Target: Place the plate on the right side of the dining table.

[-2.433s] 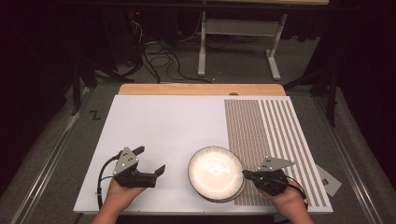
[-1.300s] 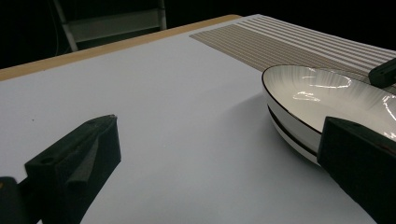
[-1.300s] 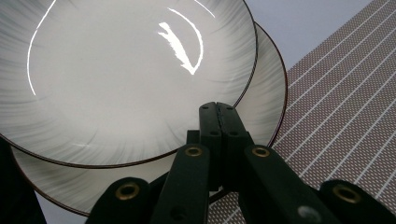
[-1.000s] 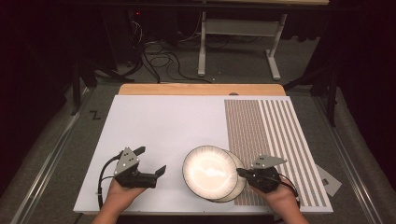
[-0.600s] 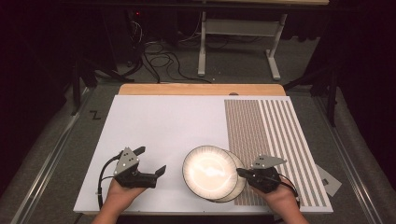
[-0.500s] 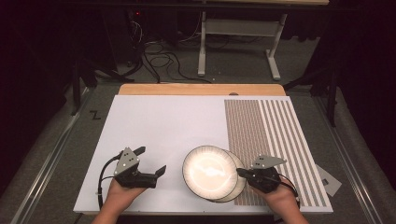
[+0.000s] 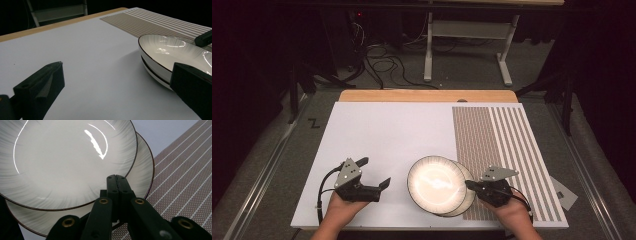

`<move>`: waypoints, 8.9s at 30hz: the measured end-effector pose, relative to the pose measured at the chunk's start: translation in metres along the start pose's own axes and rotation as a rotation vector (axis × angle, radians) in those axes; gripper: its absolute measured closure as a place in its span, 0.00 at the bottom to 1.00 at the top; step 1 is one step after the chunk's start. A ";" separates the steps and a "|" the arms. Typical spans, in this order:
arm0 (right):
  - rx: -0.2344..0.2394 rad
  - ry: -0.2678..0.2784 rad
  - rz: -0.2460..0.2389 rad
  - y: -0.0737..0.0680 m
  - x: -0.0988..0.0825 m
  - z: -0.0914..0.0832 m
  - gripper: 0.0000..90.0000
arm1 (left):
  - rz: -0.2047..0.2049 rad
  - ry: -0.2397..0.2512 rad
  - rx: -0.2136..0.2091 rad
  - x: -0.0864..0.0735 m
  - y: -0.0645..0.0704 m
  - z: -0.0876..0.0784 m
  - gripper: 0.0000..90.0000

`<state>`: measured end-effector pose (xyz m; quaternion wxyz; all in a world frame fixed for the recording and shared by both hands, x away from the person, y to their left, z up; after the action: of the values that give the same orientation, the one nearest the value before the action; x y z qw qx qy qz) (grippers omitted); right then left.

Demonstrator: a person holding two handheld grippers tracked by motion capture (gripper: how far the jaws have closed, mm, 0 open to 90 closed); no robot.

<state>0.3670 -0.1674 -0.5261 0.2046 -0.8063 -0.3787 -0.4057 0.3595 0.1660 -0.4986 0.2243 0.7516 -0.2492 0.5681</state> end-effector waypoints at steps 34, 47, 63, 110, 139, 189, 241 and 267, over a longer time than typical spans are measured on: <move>0.024 -0.045 -0.047 -0.015 0.002 0.013 1.00 | -0.035 0.014 -0.017 0.003 0.002 0.000 0.01; 0.021 -0.052 -0.075 -0.020 0.003 0.016 1.00 | -0.153 -0.099 -0.099 0.005 0.040 0.023 0.04; 0.018 -0.044 -0.085 -0.021 0.003 0.017 1.00 | -0.318 -0.304 -0.182 -0.011 0.067 0.050 0.32; -0.004 0.012 -0.081 -0.017 0.005 -0.001 1.00 | -0.445 -0.268 -0.148 -0.008 0.058 0.059 0.81; -0.040 0.183 0.044 0.010 0.019 -0.032 0.64 | -0.216 -0.035 -0.090 0.021 0.070 0.053 0.88; -0.042 0.394 0.077 0.010 0.034 -0.050 0.03 | -0.043 0.054 -0.112 0.024 0.076 0.039 0.86; 0.190 0.235 0.348 -0.013 0.022 0.009 0.93 | -0.101 0.060 -0.108 0.028 0.077 0.030 0.89; 0.029 0.352 0.170 0.020 0.068 -0.029 0.95 | -0.169 0.067 -0.075 0.057 0.076 0.066 0.87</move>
<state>0.3938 -0.1680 -0.4548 0.3129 -0.7490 -0.2735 -0.5160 0.3733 0.0591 -0.4561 0.3075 0.7416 -0.1982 0.5623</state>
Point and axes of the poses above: each handheld gripper's, and its own axes: z roughly forward along the jaws, x roughly out of its top, y roughly to its right, the point moved 7 cm from there along z, roughly forward along the jaws, and after that the axes turned 7 degrees about y, right-handed, at the moved point
